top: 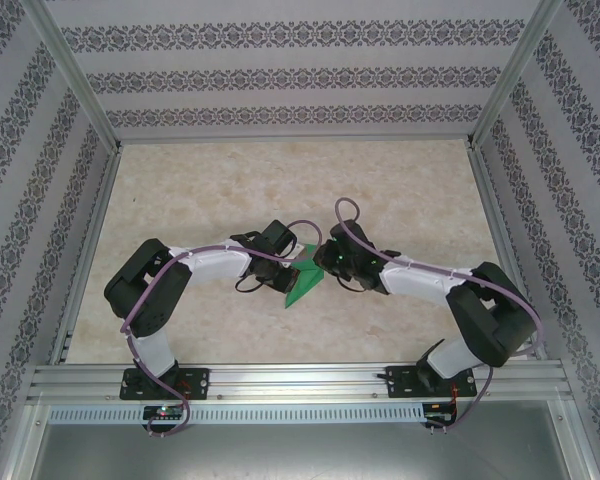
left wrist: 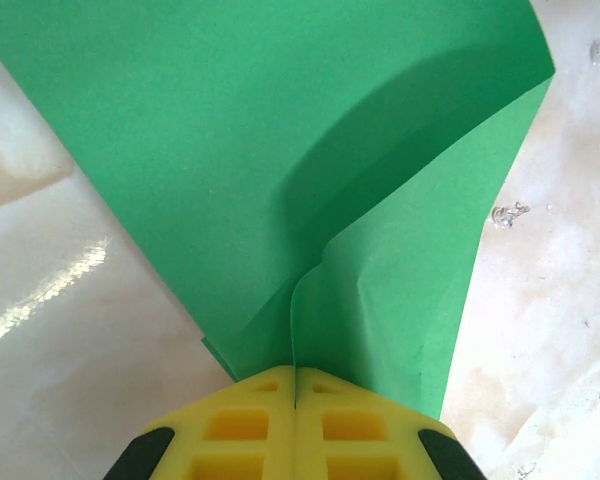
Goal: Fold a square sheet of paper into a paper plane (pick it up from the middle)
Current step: Third fold the triangle at the center of the table.
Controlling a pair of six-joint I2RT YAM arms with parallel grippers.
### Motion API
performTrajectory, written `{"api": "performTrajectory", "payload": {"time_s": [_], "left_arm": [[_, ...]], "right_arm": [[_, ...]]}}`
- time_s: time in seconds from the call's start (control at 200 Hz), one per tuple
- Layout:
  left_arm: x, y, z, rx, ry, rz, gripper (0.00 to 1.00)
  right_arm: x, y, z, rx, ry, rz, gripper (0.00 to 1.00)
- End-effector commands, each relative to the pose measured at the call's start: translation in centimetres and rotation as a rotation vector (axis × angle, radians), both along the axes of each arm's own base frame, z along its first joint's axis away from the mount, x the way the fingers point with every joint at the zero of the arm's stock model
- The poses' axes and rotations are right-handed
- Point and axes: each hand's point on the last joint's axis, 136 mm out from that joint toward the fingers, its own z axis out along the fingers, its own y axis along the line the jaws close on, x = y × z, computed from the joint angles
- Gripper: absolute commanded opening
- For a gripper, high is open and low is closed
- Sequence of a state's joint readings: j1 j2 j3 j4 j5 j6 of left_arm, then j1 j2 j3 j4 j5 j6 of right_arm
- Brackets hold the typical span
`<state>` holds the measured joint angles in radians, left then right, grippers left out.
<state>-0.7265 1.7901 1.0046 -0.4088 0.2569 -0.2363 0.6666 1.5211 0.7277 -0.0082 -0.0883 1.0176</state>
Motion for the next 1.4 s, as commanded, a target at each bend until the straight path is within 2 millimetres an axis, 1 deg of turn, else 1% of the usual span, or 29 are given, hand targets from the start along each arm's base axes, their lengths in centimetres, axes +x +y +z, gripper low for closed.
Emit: {"api": "performTrajectory", "payload": {"time_s": [0.0, 0.08, 0.125, 0.205, 0.255, 0.32, 0.345, 0.41, 0.455, 0.51, 0.594, 0.739, 0.764, 0.869, 0.944, 1.089, 1.239, 1.319, 1.394], "left_arm": [[-1.1, 1.5, -2.2, 0.073, 0.062, -0.006, 0.00], [-1.0, 1.5, -2.0, 0.073, 0.057, -0.003, 0.00], [-0.8, 1.5, -1.7, 0.074, 0.053, -0.001, 0.00], [-0.6, 1.0, -0.6, 0.052, 0.046, 0.002, 0.00], [-0.5, 0.5, 0.4, 0.020, 0.041, -0.002, 0.00], [-0.6, 0.1, 1.5, -0.009, 0.033, -0.016, 0.00], [-0.6, 0.1, 1.7, -0.006, 0.030, -0.020, 0.00], [-0.7, 0.4, 1.7, 0.007, 0.030, -0.037, 0.00], [-0.9, 0.4, 1.8, 0.010, 0.036, -0.043, 0.00], [-1.2, 0.2, 2.0, -0.013, 0.044, -0.051, 0.00], [-1.2, -0.5, 3.1, -0.060, 0.036, -0.056, 0.01], [-1.2, -1.3, 4.4, -0.105, 0.037, -0.073, 0.01], [-1.4, -1.4, 4.6, -0.113, 0.041, -0.079, 0.01], [-1.8, -1.6, 4.7, -0.122, 0.066, -0.102, 0.01], [-2.3, -2.0, 4.8, -0.148, 0.089, -0.118, 0.01], [-3.0, -3.3, 5.8, -0.236, 0.131, -0.132, 0.02], [-3.2, -3.2, 6.2, -0.242, 0.135, -0.131, 0.02], [-3.4, -3.0, 5.6, -0.229, 0.152, -0.130, 0.03], [-3.9, -3.5, 4.7, -0.240, 0.211, -0.142, 0.03]], "right_arm": [[-1.0, 1.7, -0.8, -0.031, 0.057, 0.156, 0.13], [-0.9, 1.3, -2.4, -0.086, 0.106, 0.157, 0.15], [-0.9, 1.2, -2.9, -0.110, 0.116, 0.168, 0.16], [-0.5, 0.5, -3.7, -0.142, 0.141, 0.166, 0.16], [0.1, 0.2, -3.6, -0.137, 0.136, 0.174, 0.16], [0.8, 0.5, -3.1, -0.109, 0.130, 0.209, 0.17], [1.0, 0.7, -2.8, -0.102, 0.129, 0.229, 0.17], [1.4, 0.3, -2.7, -0.134, 0.131, 0.243, 0.17], [1.7, 0.6, -2.3, -0.125, 0.126, 0.261, 0.18], [1.6, 0.5, -2.6, -0.131, 0.145, 0.275, 0.18], [1.4, 0.1, -3.4, -0.158, 0.163, 0.288, 0.18], [0.9, 0.8, -4.7, -0.127, 0.197, 0.345, 0.17], [0.8, 0.6, -5.1, -0.134, 0.211, 0.345, 0.17], [0.5, -0.4, -6.5, -0.175, 0.248, 0.328, 0.16], [0.4, -0.4, -6.9, -0.176, 0.253, 0.336, 0.15], [0.4, -0.6, -7.1, -0.187, 0.257, 0.332, 0.15], [0.6, -0.6, -6.5, -0.186, 0.240, 0.332, 0.15], [0.7, -0.6, -6.6, -0.188, 0.243, 0.334, 0.15], [0.6, -0.6, -6.7, -0.185, 0.245, 0.336, 0.15]]}}
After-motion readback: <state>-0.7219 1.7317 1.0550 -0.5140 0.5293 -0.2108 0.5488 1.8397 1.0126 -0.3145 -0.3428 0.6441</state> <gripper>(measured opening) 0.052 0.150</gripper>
